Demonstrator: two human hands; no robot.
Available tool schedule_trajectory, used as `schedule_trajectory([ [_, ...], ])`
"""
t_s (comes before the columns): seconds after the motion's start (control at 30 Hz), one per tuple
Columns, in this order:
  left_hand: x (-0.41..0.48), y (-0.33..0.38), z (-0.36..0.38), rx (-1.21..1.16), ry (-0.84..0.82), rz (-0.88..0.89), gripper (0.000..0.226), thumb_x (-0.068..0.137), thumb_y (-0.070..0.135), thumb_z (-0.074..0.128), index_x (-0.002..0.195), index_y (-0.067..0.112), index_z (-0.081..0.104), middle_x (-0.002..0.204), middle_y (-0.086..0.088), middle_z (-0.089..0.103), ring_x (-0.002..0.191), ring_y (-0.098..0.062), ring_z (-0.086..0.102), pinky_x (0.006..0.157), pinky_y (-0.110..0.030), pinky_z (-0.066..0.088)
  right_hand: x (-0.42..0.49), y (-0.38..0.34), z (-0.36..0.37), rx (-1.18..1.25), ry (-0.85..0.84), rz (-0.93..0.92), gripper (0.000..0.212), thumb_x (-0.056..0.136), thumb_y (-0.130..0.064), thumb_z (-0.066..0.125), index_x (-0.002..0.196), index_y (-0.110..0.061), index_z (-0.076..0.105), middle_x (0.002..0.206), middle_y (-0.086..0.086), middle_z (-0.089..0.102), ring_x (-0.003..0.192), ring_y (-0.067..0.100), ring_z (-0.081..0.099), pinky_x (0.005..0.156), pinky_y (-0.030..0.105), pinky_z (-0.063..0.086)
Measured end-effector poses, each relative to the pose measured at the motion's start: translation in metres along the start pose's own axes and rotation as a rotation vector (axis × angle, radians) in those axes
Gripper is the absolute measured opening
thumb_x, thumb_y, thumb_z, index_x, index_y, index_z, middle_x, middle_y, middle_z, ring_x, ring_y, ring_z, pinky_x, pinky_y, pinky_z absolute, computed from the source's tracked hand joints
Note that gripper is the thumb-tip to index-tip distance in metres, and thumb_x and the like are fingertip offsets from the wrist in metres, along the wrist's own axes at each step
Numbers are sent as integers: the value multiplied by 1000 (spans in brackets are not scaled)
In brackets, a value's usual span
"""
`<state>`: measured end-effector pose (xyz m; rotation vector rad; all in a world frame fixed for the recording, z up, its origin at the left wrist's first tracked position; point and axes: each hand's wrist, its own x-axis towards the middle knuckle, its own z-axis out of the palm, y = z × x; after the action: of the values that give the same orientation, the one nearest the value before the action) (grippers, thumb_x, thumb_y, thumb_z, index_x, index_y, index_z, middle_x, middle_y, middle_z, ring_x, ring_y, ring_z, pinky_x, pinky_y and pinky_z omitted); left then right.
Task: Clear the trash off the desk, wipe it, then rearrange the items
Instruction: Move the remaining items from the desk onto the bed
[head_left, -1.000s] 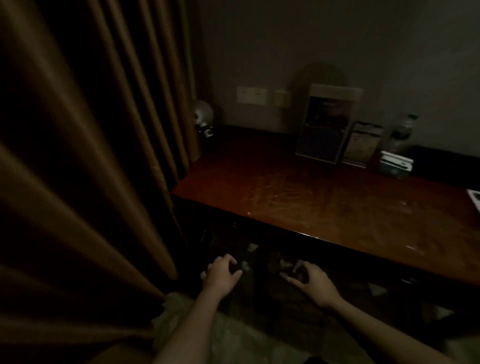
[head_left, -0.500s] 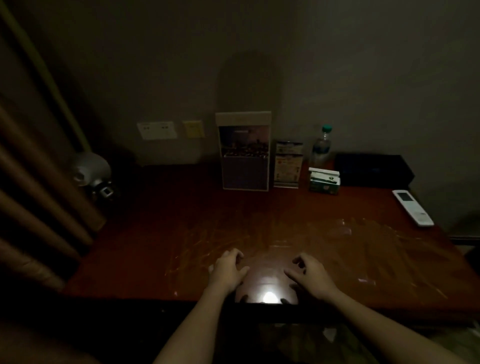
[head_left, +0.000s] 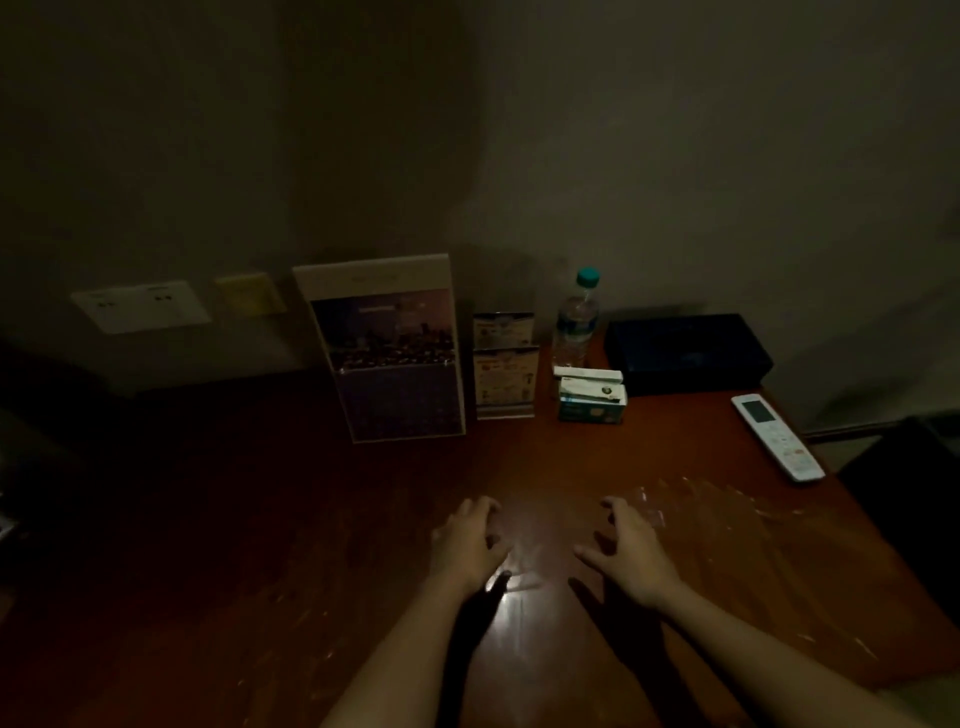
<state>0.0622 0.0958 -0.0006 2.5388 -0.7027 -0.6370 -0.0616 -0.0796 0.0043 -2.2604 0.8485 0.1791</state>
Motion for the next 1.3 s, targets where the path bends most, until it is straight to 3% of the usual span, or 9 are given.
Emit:
schedule_trajectory([
  [0.33, 78, 33, 9, 136, 44, 21, 50, 91, 36, 57, 137, 29, 38, 139, 3, 38, 124, -20, 42, 100, -34, 36, 99, -3, -52, -210, 40, -108, 99, 75, -43, 76, 150, -20, 15, 154, 0, 24, 141, 20, 22, 114, 38, 27],
  [0.53, 111, 56, -7, 242, 304, 153, 69, 83, 32, 68, 144, 23, 37, 146, -5, 32, 133, -26, 32, 109, -35, 30, 173, -17, -82, -455, 2, -241, 106, 74, -35, 79, 151, -16, 9, 158, 7, 14, 145, 23, 13, 119, 35, 15],
  [0.6, 131, 64, -20, 311, 368, 192, 88, 78, 34, 74, 151, 21, 25, 155, -11, 18, 142, -30, 15, 116, -43, 21, 195, -22, -84, -504, -17, -254, 112, 71, -34, 81, 152, -16, 5, 159, 9, 8, 146, 25, 8, 120, 37, 12],
  [0.67, 159, 73, -36, 353, 309, 160, 104, 82, 44, 69, 153, 20, -3, 160, -9, -8, 146, -28, -10, 119, -44, -3, 217, -24, -83, -598, -43, -274, 118, 68, -36, 83, 152, -19, 1, 160, 9, 5, 147, 26, 5, 120, 39, 9],
  [0.77, 191, 86, -63, 463, 324, 149, 123, 74, 57, 71, 150, 17, -18, 158, -9, -21, 144, -29, -21, 113, -44, -18, 232, -23, -80, -710, -97, -274, 121, 68, -39, 81, 151, -20, -4, 159, 8, 4, 147, 27, 2, 118, 44, 1],
  [0.83, 213, 92, -77, 503, 313, 155, 131, 69, 61, 73, 149, 18, -22, 156, -9, -26, 143, -30, -24, 113, -47, -17, 242, -20, -78, -724, -95, -255, 117, 67, -39, 81, 150, -20, 0, 155, 8, 16, 144, 29, 13, 118, 48, 4],
  [0.97, 243, 88, -99, 534, 167, 129, 134, 66, 60, 76, 148, 23, -24, 157, -8, -26, 144, -32, -23, 115, -52, -12, 245, -14, -69, -723, -92, -284, 93, 67, -35, 80, 138, -20, 23, 137, 6, 35, 125, 26, 36, 103, 41, 34],
  [1.13, 262, 91, -99, 503, 76, 55, 106, 69, 51, 78, 149, 29, 11, 150, -11, 20, 139, -36, 14, 115, -55, 15, 253, -13, -66, -621, -97, -259, 83, 69, -34, 81, 131, -21, 27, 130, 3, 35, 120, 26, 33, 87, 37, 47],
  [1.3, 264, 93, -97, 466, 44, 19, 81, 72, 42, 79, 134, 25, 29, 140, -8, 26, 131, -34, 20, 90, -43, 46, 256, -14, -65, -623, -114, -234, 87, 71, -32, 80, 136, -21, 23, 134, 5, 31, 123, 29, 29, 86, 35, 48],
])
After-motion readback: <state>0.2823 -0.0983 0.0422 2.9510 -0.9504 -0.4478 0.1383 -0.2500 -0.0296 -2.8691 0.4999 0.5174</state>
